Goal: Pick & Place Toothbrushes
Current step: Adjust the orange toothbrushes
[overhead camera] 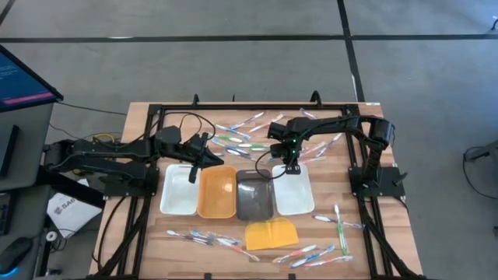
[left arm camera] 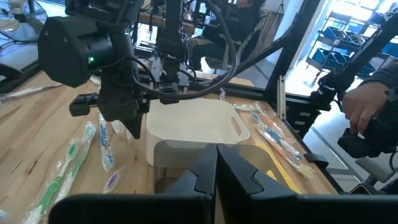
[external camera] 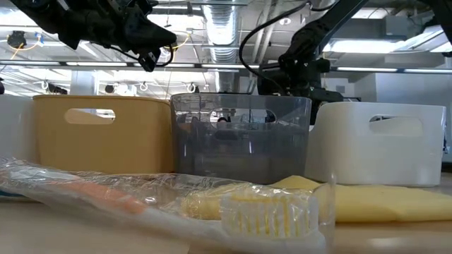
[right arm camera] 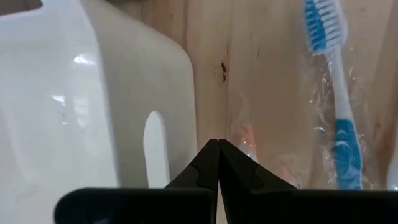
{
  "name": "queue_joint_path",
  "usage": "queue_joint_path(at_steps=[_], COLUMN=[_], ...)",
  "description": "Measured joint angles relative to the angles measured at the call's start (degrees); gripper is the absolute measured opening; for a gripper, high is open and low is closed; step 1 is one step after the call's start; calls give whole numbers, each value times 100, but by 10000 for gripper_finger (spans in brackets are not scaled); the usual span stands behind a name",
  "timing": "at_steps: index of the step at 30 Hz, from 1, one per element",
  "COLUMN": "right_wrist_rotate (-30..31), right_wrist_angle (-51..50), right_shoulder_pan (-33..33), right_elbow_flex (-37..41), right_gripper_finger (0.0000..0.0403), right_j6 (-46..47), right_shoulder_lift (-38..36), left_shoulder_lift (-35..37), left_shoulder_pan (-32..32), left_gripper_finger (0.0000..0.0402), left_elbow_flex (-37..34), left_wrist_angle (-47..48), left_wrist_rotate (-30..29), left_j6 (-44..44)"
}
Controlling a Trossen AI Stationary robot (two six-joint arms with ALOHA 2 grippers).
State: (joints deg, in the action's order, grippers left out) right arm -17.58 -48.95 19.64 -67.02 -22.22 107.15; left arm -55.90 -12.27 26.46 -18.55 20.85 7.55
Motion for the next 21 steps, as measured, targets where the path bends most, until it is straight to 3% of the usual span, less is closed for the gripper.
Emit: queue_joint_path(at_steps=[21], right_wrist_rotate=[206], right_wrist_angle=[138], right_shoulder_pan=[170], right_elbow_flex=[177], right_gripper_finger=[0], right_j6=[20], right_shoulder_lift=[15], left_shoulder_lift=[0], left_shoulder_pan=[0], left_gripper_finger=[2], left_elbow_flex=[0], left_wrist_angle=[-57], left_wrist_rotate=[-1], left_j6=[0])
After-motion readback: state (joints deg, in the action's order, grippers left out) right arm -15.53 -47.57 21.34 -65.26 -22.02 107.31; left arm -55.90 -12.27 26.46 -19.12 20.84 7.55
